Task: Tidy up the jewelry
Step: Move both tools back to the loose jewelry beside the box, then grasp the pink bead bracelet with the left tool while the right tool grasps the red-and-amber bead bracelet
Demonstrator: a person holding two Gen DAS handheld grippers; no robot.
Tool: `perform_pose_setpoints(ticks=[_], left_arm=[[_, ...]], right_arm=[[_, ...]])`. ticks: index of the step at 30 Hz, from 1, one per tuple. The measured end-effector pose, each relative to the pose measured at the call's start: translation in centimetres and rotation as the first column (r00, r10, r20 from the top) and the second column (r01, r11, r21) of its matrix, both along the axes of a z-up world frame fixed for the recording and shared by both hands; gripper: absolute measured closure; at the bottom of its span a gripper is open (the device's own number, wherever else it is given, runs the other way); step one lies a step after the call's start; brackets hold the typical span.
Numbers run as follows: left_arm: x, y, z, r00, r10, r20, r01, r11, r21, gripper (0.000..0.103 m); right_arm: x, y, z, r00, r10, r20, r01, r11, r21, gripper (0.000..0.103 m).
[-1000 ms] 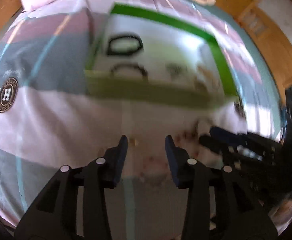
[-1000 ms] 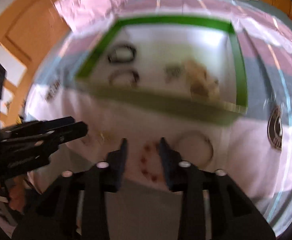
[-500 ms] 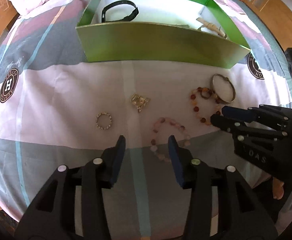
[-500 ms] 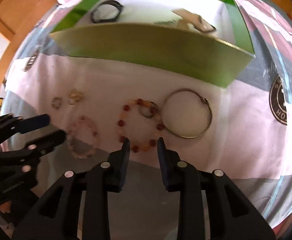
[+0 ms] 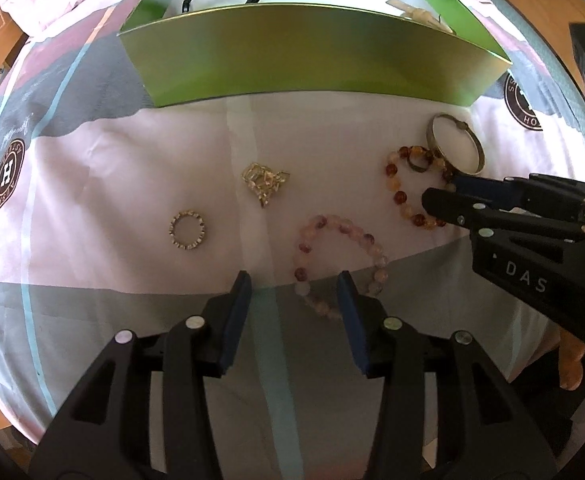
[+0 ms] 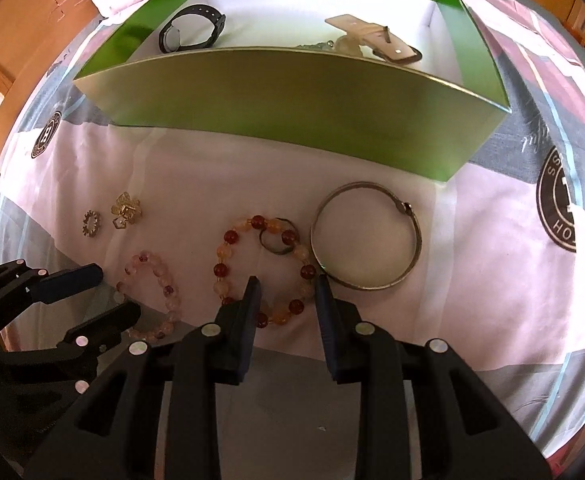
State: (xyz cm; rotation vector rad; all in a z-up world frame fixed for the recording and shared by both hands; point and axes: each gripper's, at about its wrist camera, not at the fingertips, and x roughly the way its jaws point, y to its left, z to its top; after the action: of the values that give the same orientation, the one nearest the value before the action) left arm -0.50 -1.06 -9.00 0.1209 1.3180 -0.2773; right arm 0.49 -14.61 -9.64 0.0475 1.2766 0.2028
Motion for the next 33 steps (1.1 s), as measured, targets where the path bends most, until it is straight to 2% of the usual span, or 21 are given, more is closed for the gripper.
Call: perform_pose_setpoints(ticks=[9,12,16,19,23,27,32,33], left_arm=[[0.1,-0.1,-0.1,1.000,-0.006,0.005,0.005,1.000,0.009,0.058],[0.1,0.4,-0.2,1.000,0.024,0.017,-0.024,1.000,-0.007,0.058],[-0.3,0.8,0.2,0.998,0.064,0.025,-0.063,0.997,-0.033,0.056],[-0.1,0.9,0.4,0.997,0.071,0.026,-0.070,0.997,-0.039,0.050],[0.1,1.2,0.7,0.996,0.087,0.024,-0.086,0.995,-0.055,0.050],[0.6,0.9,0.6,0.996,0.091,0.023,-0.090,0.995,-0.048,0.061],[0.5,-0.7,-0.1,0.997,0.059,0.057,-0.061,0.998,0.034,0.070],[0.3,-1.0,0.0,0.997,0.050,0.066,-0.053,0.998,0.042,0.076]], right_arm=[[0.1,0.7,-0.1,1.000,-0.010,0.000,0.010,1.000,0.013,0.074],[-0.1,0.0,0.1,1.000,-0.019,-0.003,0.019,0.999,0.030,0.073],[-0.2,-1.1,0.3,1.000,-0.024,-0.014,0.024,0.998,0.058,0.066],[-0.2,-1.0,0.3,1.000,-0.020,-0.014,0.021,0.998,0.059,0.064],[0.0,-1.1,0.3,0.999,-0.033,-0.016,0.035,0.997,0.073,0.062],[0.3,-0.4,0.1,1.000,-0.030,-0.007,0.031,0.999,0.045,0.062],[-0.2,2.4,0.0,0.997,0.050,0.061,-0.043,0.993,-0.113,0.062],[-0.2,2.6,0.0,0.996,0.054,0.066,-0.045,0.991,-0.124,0.062]])
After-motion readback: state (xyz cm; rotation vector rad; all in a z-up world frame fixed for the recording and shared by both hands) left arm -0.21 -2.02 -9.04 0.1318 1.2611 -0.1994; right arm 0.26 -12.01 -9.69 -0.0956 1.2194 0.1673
